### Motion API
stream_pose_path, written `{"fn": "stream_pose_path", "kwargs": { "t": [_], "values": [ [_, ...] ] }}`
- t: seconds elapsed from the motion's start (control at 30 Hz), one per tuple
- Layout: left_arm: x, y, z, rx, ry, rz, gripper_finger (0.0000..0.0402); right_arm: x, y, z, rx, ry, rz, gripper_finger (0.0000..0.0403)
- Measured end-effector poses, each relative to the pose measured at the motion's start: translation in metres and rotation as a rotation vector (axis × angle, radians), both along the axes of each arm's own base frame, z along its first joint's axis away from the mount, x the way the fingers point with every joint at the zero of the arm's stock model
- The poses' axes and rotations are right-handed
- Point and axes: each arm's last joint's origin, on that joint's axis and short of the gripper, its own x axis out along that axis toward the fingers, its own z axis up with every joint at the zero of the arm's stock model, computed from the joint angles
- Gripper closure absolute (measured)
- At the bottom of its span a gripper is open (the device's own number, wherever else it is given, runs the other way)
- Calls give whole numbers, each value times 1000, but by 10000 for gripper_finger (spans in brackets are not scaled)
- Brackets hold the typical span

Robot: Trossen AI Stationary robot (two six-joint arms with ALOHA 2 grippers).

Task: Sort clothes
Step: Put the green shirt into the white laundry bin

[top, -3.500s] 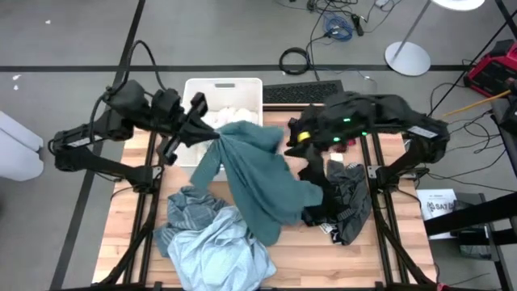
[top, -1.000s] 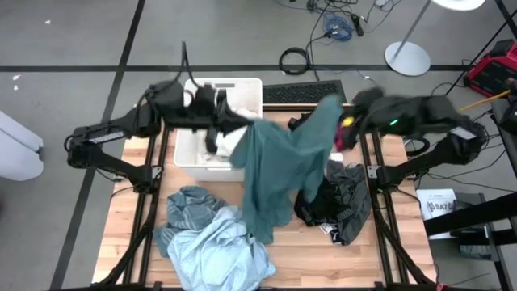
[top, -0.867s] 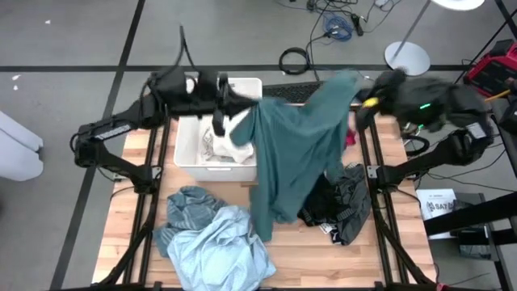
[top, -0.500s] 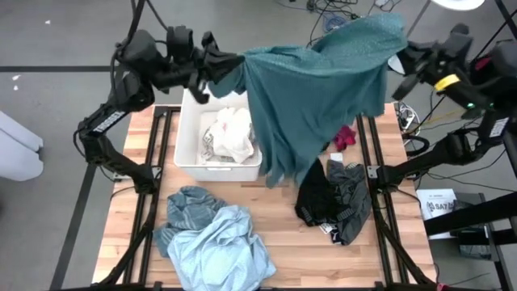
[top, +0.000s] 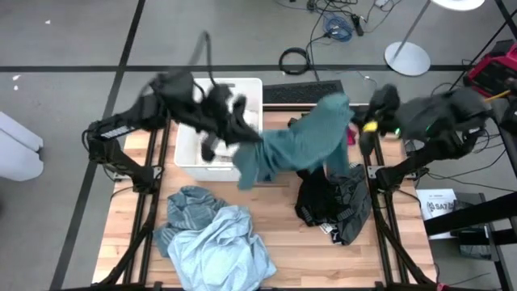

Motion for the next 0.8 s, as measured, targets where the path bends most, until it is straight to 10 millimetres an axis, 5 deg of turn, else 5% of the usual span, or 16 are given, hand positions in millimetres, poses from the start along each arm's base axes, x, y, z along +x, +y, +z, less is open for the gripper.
{"fn": "stream_pose_path", "kwargs": {
  "t": [0.2,0.43,0.67,0.8],
  "values": [
    [10,-24,-23,36,167,-93,402,0,49,-31,179,-25,9,403],
    [-10,-41,-13,-21,167,-294,402,-16,101,-42,251,-137,83,403],
    [-32,-50,0,-82,149,-441,402,-26,115,-22,62,-312,113,403],
    [-33,-50,-1,-113,193,-435,402,-20,108,-19,115,-276,95,403]
  ]
}}
